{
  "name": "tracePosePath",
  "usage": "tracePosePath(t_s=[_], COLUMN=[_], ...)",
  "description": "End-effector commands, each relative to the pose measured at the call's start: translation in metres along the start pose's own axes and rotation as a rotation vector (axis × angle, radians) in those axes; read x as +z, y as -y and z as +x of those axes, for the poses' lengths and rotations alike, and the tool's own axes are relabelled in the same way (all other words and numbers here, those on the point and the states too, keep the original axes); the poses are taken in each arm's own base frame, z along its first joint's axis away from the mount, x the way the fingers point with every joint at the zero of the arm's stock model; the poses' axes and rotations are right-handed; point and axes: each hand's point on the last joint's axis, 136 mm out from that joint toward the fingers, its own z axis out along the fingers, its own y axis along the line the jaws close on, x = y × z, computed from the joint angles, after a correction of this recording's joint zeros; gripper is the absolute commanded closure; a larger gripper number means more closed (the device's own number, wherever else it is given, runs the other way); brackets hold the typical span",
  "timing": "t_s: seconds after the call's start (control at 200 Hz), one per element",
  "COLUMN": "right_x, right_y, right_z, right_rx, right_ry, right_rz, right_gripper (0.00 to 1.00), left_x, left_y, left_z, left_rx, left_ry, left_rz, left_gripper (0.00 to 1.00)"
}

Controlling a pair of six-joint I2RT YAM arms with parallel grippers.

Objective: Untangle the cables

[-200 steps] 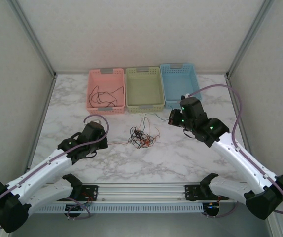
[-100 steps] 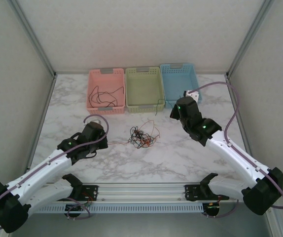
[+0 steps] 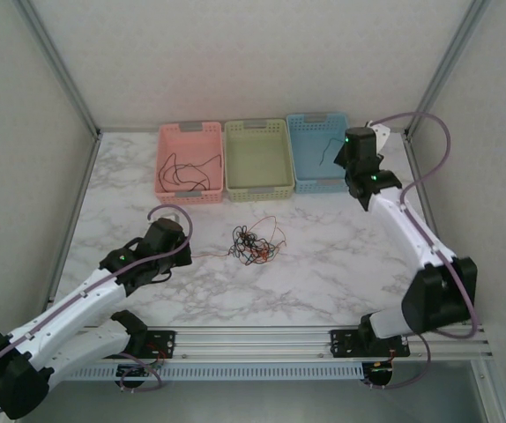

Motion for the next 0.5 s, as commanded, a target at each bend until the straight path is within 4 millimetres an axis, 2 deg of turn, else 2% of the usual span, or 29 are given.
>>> tracePosePath(t_s=[0.0,0.235,0.405,0.491], right_x=[0.028,0.095,0.131,0.137], right_y=[-0.021,-0.034,-0.043,-0.047], right_z=[-0.011,-0.002,0.021,0.037], right_rx=[0.073,0.173,0.258,0.276], right_ry=[-0.018,-0.107,-0.215,-0.273], right_rz=[-0.054,-0.027,-0.070,-0.111], right_gripper=[1.00,1.00,1.00,0.79], left_x=[-0.008,-0.009,-0.005,-0.005], left_y=[0.001,0.010,0.010,0.013], left_z=[-0.002,-0.012,-0.011,-0.012], left_rx=[0.016,0.034,0.035,0.033], left_ry=[0.010,0.018,0.011,0.011], left_rz=[0.000,0.008,0.007,0.016], left_gripper=[1.00,1.00,1.00,1.00])
